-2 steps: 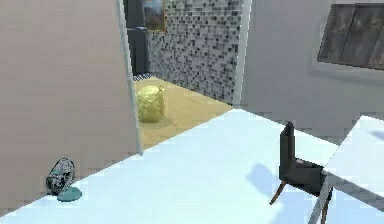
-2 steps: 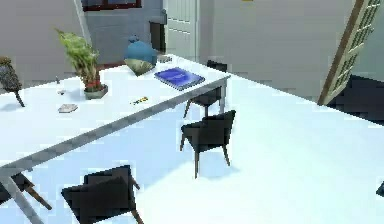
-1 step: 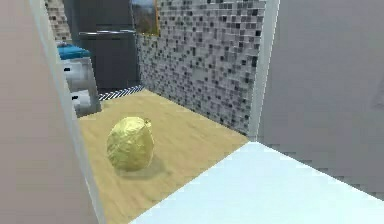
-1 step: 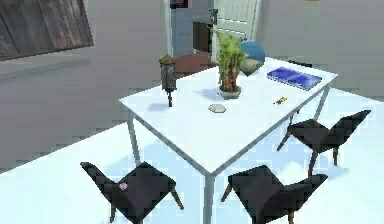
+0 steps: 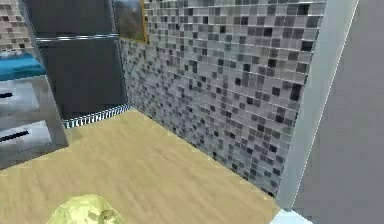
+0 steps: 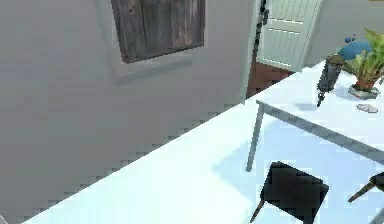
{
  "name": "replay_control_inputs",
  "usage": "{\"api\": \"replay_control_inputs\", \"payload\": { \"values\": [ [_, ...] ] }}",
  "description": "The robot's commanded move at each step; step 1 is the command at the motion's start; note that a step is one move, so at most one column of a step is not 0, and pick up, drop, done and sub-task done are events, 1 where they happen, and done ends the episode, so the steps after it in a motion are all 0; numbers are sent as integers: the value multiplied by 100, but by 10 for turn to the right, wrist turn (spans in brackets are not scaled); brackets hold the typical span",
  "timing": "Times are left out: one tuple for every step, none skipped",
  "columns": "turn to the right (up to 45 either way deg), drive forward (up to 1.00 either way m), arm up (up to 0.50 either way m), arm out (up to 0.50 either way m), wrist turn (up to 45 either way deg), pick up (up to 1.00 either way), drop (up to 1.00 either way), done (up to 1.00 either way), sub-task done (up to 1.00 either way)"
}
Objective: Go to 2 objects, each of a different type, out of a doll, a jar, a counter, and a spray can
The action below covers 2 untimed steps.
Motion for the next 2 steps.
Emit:
{"api": "replay_control_inputs", "payload": {
  "values": [
    [0,100,0,0,0,0,0,0,0],
    [210,0,0,0,0,0,0,0,0]
  ]
}}
